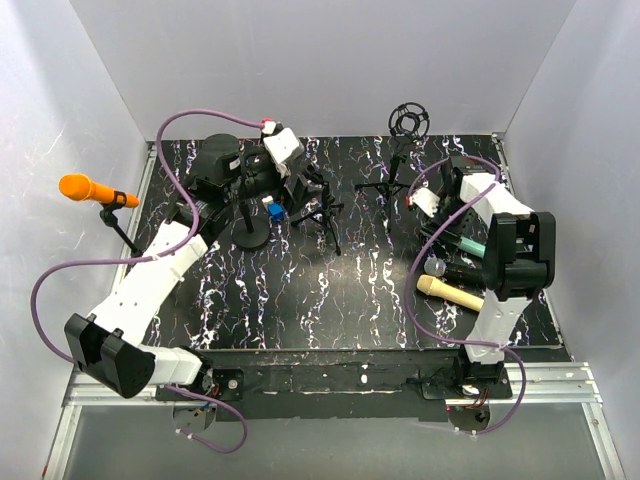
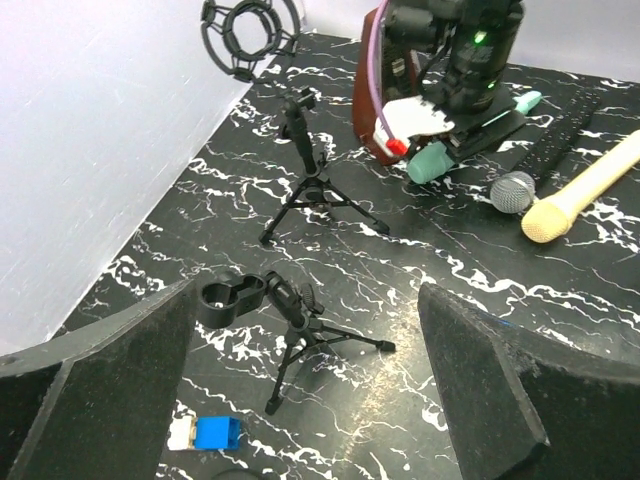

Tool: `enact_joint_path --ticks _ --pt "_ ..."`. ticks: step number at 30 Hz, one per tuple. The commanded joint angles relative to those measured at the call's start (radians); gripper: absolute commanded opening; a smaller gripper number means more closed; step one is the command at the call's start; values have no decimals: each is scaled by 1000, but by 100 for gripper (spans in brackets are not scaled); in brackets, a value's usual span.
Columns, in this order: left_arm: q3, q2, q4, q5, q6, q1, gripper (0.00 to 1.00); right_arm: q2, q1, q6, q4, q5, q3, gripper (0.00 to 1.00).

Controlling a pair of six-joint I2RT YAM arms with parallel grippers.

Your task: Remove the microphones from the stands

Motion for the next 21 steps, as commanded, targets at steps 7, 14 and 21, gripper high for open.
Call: enact_joint_path --ticks 7,14,21 --pt "-21 -41 43 -384 -247 4 96 -253 53 268 -346 -436 362 64" --pt "8 74 122 -281 -259 5 92 -151 156 667 -296 -785 634 61" --pt "161 250 55 -269 -202 5 81 -254 159 936 114 -900 444 57"
